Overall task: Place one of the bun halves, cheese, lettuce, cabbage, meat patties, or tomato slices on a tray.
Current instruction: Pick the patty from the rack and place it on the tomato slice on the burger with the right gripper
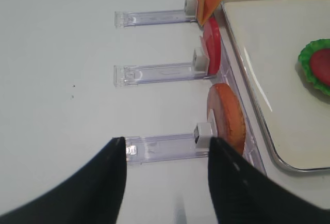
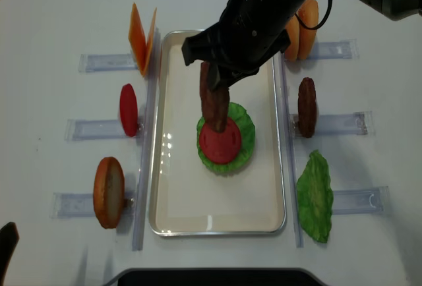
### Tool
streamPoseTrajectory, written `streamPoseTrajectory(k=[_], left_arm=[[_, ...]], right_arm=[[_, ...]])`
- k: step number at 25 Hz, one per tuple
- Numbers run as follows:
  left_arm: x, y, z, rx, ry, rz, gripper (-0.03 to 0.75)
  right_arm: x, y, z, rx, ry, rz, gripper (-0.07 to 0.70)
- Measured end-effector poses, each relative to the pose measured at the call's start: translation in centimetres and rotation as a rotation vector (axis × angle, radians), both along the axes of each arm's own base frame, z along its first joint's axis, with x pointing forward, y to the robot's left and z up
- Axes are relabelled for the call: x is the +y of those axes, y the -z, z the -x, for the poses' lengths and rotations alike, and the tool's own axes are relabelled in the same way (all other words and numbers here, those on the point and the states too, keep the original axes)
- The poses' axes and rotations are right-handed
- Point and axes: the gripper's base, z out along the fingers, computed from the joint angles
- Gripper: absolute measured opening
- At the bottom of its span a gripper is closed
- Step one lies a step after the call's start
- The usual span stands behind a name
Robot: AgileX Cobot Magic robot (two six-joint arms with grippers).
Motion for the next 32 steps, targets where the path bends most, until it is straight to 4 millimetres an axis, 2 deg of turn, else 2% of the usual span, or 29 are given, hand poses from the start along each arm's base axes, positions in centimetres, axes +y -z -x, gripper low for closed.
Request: streamPoseTrajectory(k=[4,13,24,32], left_arm=[[0.0,0.0,0.0,0.000,0.000,0.000,0.391],[0.0,0.0,0.0,0.000,0.000,0.000,0.391],[0.0,0.0,0.0,0.000,0.000,0.000,0.391],[0.0,0.0,0.0,0.000,0.000,0.000,0.391]], right_arm=[[0.3,-0.1,0.1,0.000,-0.010,-0.043,0.136],[0.2,1.5,0.1,-0.010,-0.007,-0.034,0.136],[-0.2,5.6,0.7,-0.009,0.006,-0.056,0.136],[-0.1,6.3,0.4,-0.032,0.007,-0.063,0.136]])
